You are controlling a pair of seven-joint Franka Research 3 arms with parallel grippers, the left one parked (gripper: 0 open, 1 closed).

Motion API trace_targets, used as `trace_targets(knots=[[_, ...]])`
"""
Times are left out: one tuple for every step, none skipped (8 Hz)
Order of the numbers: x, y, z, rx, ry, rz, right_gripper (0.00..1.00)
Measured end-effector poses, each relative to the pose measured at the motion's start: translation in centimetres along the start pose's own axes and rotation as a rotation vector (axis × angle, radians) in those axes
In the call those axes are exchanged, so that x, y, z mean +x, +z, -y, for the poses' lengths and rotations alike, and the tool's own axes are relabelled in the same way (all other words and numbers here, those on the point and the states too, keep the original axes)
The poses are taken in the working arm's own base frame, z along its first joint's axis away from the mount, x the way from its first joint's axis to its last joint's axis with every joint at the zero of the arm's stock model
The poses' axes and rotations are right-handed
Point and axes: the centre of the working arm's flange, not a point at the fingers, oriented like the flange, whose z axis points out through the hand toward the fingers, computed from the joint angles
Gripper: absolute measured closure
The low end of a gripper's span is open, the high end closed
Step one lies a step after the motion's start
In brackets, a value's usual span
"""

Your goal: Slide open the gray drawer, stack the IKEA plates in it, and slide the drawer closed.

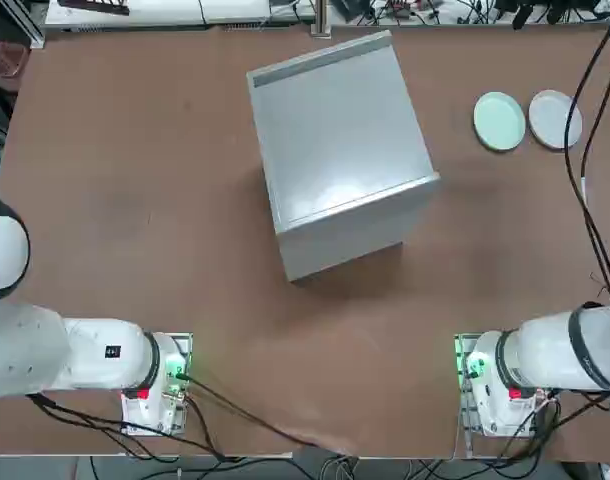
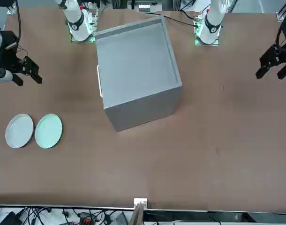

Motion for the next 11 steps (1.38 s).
trace_targets(knots=[[0.0, 0.0, 0.0, 0.002, -0.001, 0.002, 0.0], [0.0, -0.1, 0.1, 0.011, -0.001, 0.005, 0.0], [0.2, 0.0, 0.5, 0.045, 0.001, 0.007, 0.0], [0.4, 0.4, 1.2, 0.113, 0.005, 0.009, 0.0], [0.8, 0.9, 2.0, 0.202, 0.014, 0.012, 0.0], [1.3, 2.1, 2.9, 0.282, 0.005, 0.026, 0.0], [1.9, 4.2, 3.9, 0.326, -0.042, 0.036, 0.0], [2.3, 7.1, 5.3, 0.355, -0.106, 0.035, 0.0], [2.4, 10.0, 6.8, 0.406, -0.155, 0.038, 0.0], [2.1, 12.3, 7.7, 0.461, -0.168, 0.047, 0.0], [1.9, 14.1, 8.3, 0.498, -0.166, 0.049, 0.0]])
